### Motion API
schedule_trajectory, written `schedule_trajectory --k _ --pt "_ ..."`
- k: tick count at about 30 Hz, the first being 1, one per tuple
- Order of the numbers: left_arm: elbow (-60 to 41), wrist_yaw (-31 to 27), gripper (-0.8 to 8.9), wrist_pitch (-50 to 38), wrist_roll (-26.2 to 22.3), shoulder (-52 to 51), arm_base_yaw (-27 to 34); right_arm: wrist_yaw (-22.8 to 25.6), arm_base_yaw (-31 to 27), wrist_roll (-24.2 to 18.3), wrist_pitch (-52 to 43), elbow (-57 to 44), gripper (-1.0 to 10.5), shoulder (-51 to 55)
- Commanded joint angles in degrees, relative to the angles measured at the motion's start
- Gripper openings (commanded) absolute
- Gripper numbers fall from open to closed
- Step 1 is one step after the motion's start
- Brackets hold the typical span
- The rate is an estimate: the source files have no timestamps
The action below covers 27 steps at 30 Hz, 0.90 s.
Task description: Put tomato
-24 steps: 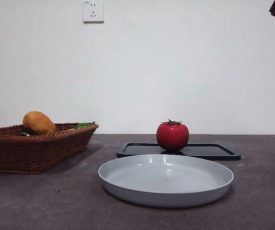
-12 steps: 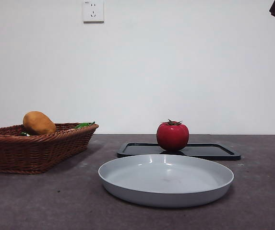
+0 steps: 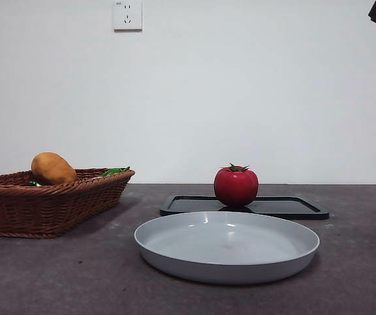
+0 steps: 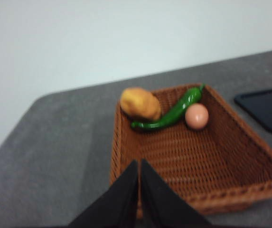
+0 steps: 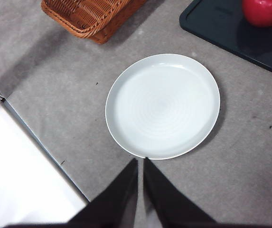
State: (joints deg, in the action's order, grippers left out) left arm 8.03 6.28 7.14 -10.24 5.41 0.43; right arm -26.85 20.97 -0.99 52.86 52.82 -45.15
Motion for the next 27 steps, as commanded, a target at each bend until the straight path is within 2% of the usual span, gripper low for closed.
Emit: schedule_trajectory --k 1,10,13,27 --pt "-2.2 -0.1 0.08 -0.7 0.9 -1.7 0.0 -0.2 0.3 0.5 -0.6 0.4 0.1 -0.4" --pt "-7.4 -0.1 0.07 0.7 0.9 -5.2 0.0 -0.2 0.3 0.5 -0.6 0.4 0.1 -0.4" --pt "-7.4 -0.2 0.07 3.5 0.8 -5.2 0.0 -0.2 0.3 0.5 -0.6 0.4 0.1 -0.4" --pt "-7.3 -0.3 0.07 3.4 2.0 -5.2 0.0 -0.2 0.3 0.5 -0.6 0.4 0.1 -0.4"
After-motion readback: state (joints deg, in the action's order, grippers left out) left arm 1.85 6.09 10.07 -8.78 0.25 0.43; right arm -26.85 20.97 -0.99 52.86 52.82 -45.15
